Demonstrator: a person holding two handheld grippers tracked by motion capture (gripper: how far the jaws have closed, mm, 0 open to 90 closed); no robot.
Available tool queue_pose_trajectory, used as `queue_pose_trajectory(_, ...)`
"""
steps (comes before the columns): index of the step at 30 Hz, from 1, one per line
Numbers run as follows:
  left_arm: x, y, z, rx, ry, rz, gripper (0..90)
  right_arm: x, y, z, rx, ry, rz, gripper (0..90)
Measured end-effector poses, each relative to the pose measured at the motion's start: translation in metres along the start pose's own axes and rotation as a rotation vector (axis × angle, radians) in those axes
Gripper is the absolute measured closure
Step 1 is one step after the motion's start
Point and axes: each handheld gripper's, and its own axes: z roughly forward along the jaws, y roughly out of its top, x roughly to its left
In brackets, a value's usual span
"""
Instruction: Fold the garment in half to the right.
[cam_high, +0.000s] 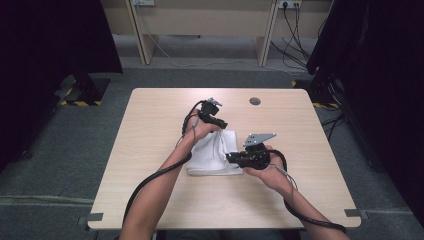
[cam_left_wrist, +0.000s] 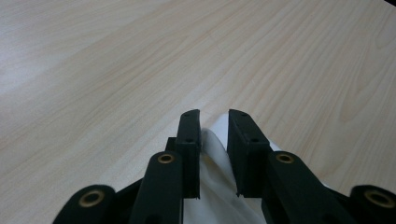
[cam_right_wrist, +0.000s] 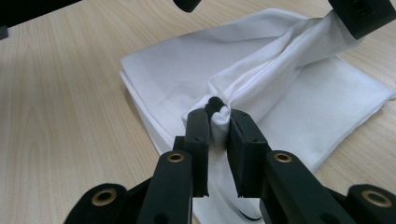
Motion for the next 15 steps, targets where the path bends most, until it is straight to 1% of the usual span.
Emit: queue_pose_trajectory(15,-0.0001,-0.0016,0.0049,0.007,0.001,-0.004,71.1,-0.0021,-0.0032,0.0003,0.002,-0.002,0.009,78.0)
